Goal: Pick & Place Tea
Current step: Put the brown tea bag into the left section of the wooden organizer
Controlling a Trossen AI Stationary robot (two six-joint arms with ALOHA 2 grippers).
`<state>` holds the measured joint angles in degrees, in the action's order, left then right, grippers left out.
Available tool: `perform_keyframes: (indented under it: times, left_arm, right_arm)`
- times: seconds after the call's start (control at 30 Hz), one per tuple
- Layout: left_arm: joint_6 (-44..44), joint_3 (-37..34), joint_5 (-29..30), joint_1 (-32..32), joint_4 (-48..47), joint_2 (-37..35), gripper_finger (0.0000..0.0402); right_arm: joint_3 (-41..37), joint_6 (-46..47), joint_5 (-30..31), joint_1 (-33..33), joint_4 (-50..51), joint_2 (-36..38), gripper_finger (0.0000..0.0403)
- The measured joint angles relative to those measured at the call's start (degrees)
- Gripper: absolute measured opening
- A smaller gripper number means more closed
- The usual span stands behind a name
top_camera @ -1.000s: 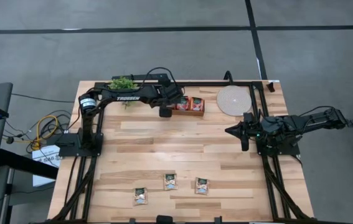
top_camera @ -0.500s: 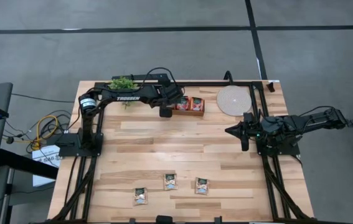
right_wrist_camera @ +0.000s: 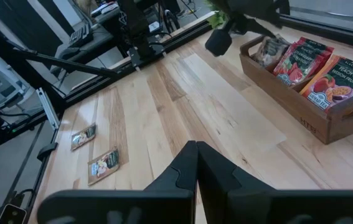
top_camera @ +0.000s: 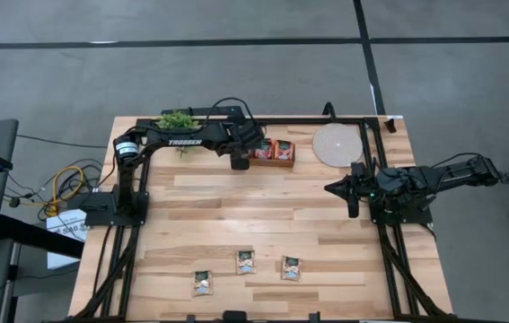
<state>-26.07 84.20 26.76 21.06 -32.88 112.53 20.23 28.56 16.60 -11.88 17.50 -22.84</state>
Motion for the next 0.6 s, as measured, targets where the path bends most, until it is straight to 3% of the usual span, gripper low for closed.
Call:
perform_keyframes:
  times: [0.23,0.37,0.47,0.6]
  left_arm:
    - [-0.17,-0.07,10.76,-0.28,-0.93,-2.87,0.0094]
    - [1.42,-0.04,11.9,-1.9,-6.34,-7.77,0.0095]
    - [9.16,0.0,7.14,-4.18,-14.18,-12.27,0.0095]
    - [22.07,0.0,-13.83,-7.05,-24.82,-17.6,0.0094]
  right_arm:
    - [0.0,0.0,-0.02,0.02,0.0,-0.01,0.0]
    - [0.0,0.0,-0.01,0.0,0.0,0.01,0.0]
    - [-0.01,0.0,-0.01,0.0,0.0,0.01,0.0]
    - [-0.02,0.0,-0.02,0.0,0.04,-0.01,0.0]
